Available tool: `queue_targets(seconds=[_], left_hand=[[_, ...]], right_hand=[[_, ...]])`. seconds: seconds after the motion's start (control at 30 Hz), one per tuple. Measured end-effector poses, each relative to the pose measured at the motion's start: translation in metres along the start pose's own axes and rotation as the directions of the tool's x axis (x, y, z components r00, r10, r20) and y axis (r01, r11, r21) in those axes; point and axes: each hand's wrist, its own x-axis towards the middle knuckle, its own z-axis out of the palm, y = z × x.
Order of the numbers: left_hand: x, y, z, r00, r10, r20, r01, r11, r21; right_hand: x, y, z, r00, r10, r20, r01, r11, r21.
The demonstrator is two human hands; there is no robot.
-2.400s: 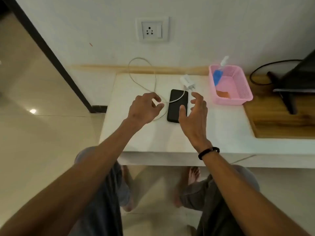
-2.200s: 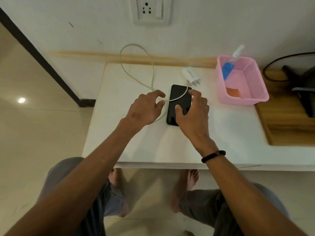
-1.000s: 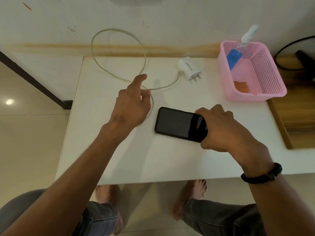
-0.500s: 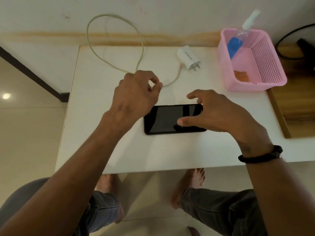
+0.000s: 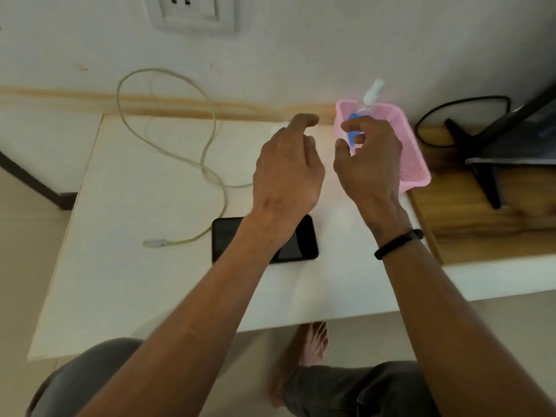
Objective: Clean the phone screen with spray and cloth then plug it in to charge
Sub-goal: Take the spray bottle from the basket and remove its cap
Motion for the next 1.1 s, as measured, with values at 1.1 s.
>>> queue_targets(seconds=[1.1], left_hand=[[0.008,-0.009,-0.064,0.977,-0.154,0.15,0.2,0.905,-0.375]], right_hand=[[-0.067,-0.052,-0.015,0.948,-0.003,0.317,-0.184,0.809,0.559]])
